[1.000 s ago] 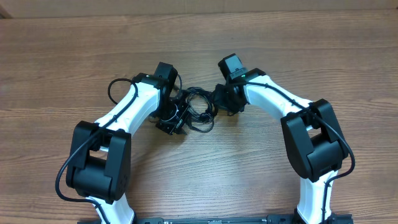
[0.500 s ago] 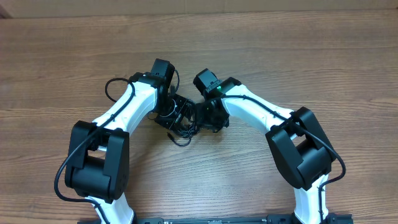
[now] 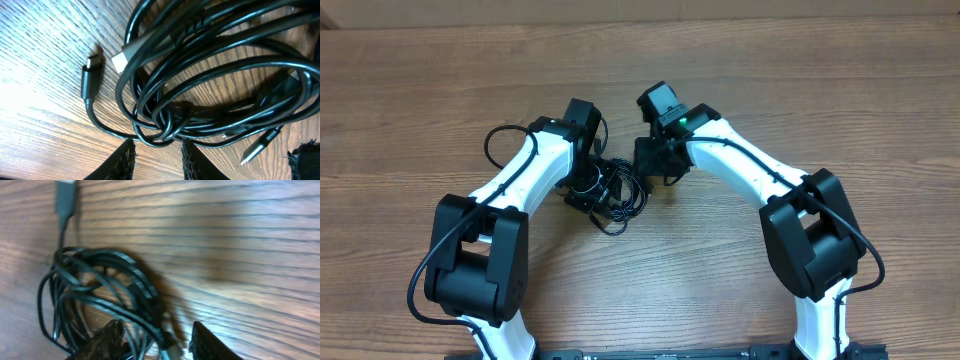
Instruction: Untangle cables
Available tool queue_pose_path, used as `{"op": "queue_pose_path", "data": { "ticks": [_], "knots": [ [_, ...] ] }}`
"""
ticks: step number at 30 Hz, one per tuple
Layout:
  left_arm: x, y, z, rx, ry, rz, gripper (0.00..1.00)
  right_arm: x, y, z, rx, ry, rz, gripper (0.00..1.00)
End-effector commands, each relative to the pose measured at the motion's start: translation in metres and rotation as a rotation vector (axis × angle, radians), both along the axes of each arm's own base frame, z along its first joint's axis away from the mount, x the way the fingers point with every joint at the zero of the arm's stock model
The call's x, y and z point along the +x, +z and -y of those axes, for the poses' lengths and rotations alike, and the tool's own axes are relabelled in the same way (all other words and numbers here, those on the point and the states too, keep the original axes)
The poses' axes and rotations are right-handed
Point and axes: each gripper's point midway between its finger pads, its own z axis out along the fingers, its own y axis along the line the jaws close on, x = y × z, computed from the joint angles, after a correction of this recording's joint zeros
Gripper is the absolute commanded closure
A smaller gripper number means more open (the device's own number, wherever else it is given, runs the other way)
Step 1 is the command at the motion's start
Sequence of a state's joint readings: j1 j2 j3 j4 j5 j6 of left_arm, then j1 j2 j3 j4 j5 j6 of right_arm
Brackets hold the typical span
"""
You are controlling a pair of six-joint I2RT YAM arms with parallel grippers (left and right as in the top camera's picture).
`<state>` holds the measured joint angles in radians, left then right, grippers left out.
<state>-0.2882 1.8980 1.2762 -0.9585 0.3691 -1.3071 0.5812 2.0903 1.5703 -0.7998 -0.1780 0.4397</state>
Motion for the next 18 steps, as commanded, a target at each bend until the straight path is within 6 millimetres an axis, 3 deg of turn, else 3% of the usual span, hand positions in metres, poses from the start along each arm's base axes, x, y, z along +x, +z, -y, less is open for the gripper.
{"op": "queue_pose_path", "data": {
  "ticks": [1,8,18],
  "knots": [
    [-0.001,0.001,-0.001,0.021,0.001,0.003,0.68,-0.005,-0.001,-0.008,-0.022,0.069,0.031,0.55],
    [-0.002,0.0,0.003,0.014,0.016,-0.01,0.69,-0.008,-0.004,-0.009,-0.036,0.076,0.029,0.55],
    [-0.003,-0.003,0.002,0.031,0.009,-0.011,0.68,-0.016,-0.038,-0.003,-0.079,0.078,-0.04,0.55]
  ]
}}
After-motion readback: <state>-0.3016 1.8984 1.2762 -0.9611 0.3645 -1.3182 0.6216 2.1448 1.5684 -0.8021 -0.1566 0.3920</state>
